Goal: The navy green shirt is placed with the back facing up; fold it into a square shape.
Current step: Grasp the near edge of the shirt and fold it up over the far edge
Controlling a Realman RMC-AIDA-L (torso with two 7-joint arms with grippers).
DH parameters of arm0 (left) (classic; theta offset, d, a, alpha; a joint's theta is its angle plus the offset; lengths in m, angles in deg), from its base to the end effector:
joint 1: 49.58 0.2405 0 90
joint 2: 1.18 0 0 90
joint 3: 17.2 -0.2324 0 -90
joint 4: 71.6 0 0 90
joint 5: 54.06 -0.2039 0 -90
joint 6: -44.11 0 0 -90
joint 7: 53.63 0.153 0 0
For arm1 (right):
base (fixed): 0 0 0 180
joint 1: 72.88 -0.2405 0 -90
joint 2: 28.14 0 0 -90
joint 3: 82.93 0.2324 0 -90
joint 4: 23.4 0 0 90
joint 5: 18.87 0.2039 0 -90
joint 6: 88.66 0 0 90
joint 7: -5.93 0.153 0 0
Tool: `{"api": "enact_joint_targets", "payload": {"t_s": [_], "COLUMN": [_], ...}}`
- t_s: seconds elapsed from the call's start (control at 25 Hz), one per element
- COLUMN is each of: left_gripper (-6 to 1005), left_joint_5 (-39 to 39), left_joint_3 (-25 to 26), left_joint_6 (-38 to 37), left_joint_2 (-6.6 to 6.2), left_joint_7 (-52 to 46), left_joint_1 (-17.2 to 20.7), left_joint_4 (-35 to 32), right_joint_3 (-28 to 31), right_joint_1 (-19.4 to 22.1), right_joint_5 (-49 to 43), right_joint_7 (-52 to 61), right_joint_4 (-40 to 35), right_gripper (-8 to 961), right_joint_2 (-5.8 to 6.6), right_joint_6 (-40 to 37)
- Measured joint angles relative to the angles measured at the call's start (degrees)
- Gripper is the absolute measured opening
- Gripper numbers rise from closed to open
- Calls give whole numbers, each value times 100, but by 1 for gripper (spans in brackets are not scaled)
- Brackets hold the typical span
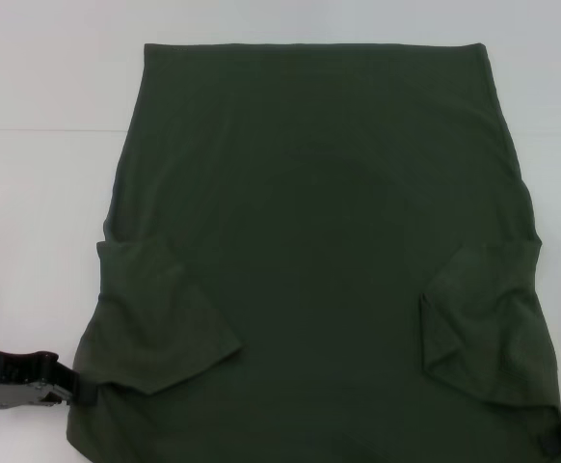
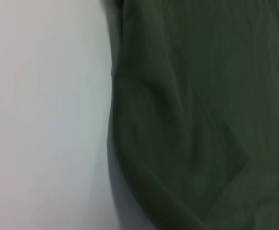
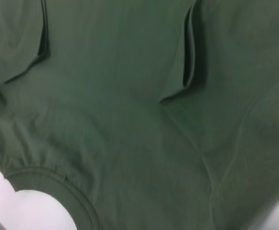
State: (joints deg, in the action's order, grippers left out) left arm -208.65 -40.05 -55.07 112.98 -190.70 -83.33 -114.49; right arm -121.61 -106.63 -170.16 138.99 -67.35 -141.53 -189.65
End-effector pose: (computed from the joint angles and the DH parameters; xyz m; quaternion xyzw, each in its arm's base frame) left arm -0.3069 0.2873 0.0493 -0.7265 -0.6840 -0.0358 0.0557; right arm 0.2946 0.2844 0.0396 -0.7949 0.6035 -0.0601 0.0176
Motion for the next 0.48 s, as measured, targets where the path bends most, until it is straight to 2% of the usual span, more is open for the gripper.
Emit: {"api": "enact_joint_targets", "payload": {"t_s": [0.24,0.48], "left_gripper": [27,27], "left_joint_5": [0,-38], "left_joint_3": [0,0], "left_joint_6": [-218,-638], "left_joint_2": [-9,-97], "left_joint_7": [82,289], "left_joint_1": [12,25], "left_joint_4": [13,205], "right_joint_3": [55,88], "right_joint_1": [-13,38], "right_joint_5": [46,49], "right_joint_7": [-342,-861], "right_joint_4": [0,0], "right_gripper": [54,54], "right_joint_2": [59,130], "right_joint_6": [-410,-1062]}}
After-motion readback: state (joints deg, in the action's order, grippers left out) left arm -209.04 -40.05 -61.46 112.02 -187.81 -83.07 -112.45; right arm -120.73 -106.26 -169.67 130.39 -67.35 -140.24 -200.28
